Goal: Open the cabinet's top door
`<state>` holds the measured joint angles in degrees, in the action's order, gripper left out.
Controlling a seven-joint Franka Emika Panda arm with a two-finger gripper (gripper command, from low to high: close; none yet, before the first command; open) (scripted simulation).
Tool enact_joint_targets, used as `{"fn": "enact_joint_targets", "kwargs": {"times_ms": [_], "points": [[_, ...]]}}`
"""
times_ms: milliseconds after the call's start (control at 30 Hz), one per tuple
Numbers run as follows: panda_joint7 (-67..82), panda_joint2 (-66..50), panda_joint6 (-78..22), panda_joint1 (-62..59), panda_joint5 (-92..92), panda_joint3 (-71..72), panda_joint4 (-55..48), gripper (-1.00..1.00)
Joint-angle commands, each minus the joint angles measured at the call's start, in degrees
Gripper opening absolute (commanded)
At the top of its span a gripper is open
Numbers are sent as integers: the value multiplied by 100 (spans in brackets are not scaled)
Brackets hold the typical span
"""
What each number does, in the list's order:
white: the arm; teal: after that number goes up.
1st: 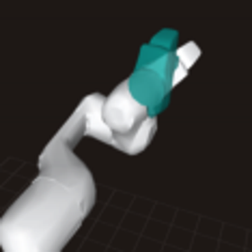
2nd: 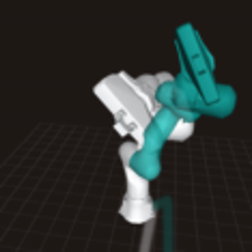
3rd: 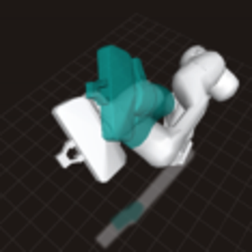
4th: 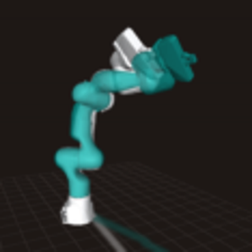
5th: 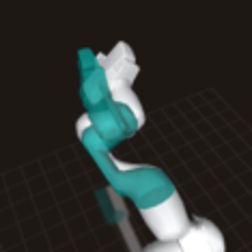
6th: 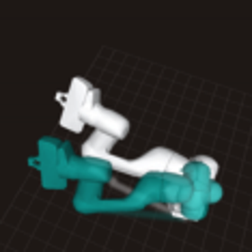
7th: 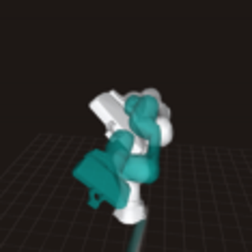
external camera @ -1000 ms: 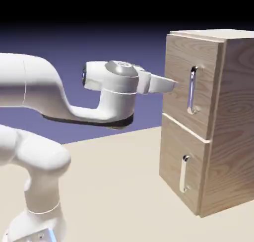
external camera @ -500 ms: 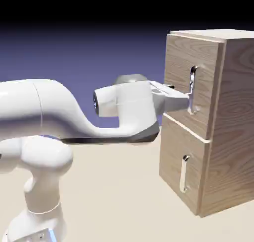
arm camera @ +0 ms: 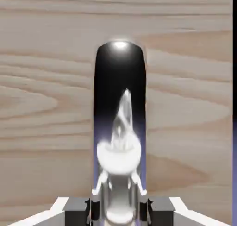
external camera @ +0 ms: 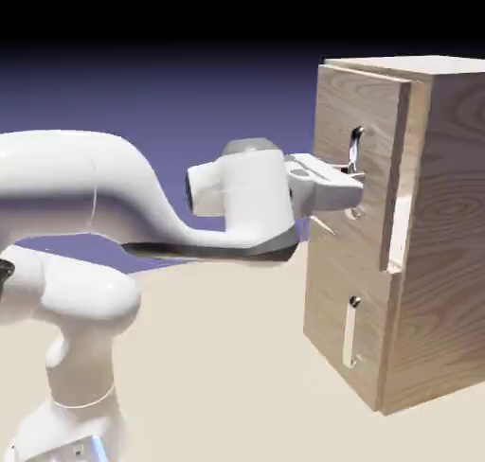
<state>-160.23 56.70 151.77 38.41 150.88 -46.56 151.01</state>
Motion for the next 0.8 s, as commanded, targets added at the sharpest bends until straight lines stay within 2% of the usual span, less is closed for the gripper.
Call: {"fn": "enact_joint_targets", "kwargs": {"times_ms": [0,333,633,767], "points": [[59,32,-170,-175,-226,208,160,-100],[532,459,-1775,-1265,-2522,2277,1318,-100],[-568,-82,-514,-3122,-2604,3697,1106,-100],[-417,106,-569,-3620,-3392,4441,1263,-100]]}}
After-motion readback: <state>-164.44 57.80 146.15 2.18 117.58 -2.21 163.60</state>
